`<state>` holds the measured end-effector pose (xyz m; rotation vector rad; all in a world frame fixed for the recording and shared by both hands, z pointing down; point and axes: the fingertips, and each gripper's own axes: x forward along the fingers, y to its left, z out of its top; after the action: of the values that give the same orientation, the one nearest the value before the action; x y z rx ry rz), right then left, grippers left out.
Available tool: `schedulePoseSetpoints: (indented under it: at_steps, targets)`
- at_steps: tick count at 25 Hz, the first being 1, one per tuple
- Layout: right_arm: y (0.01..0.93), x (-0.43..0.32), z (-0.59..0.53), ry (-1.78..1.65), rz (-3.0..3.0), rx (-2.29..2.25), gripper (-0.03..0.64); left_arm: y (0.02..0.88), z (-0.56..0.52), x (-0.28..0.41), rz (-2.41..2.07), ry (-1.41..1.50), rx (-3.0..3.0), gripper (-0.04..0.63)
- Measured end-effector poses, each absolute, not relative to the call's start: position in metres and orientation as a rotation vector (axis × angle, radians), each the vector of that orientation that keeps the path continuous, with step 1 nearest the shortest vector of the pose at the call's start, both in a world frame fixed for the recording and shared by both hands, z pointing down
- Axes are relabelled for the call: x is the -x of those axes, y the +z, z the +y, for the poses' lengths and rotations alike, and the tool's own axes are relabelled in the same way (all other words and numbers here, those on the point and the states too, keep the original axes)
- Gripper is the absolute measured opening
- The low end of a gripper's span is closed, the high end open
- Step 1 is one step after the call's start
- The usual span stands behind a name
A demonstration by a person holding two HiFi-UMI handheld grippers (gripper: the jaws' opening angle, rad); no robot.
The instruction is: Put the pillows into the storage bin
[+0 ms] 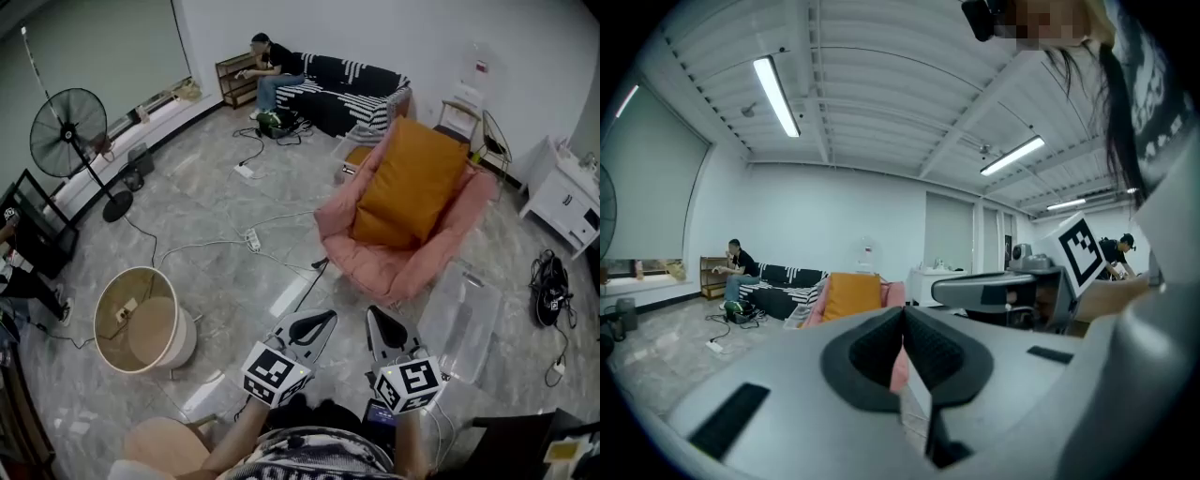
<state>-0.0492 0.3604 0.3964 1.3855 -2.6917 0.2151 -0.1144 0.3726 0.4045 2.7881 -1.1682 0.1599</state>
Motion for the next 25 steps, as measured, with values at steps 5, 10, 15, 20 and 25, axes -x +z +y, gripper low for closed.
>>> schedulePoseSetpoints:
  at_steps: [5, 10, 15, 20, 25]
  targets:
    - [0.399, 0.04, 0.357, 0.215, -2.695, -1.363, -0.002, 0.407, 0.367, 0.103, -1.175, 0.172, -2.79, 0.011]
    - [0.407, 0.024, 0.355, 0.208, -2.688, -1.343, -0.002, 0.414, 0.361, 0.09, -1.2, 0.194, -2.783, 0.011]
    - [0.418, 0.007, 0.356, 0.245, -2.689, -1.332, -0.002, 0.422, 0.361, 0.074, -1.209, 0.214, -2.766, 0.012]
    - [0.428, 0.007, 0.348, 0.291, -2.706, -1.314, -0.002, 0.434, 0.361, 0.074, -1.217, 0.291, -2.751, 0.012]
    - [0.432, 0.013, 0.331, 0.316, -2.722, -1.297, -0.002, 0.432, 0.34, 0.085, -1.252, 0.298, -2.736, 0.012]
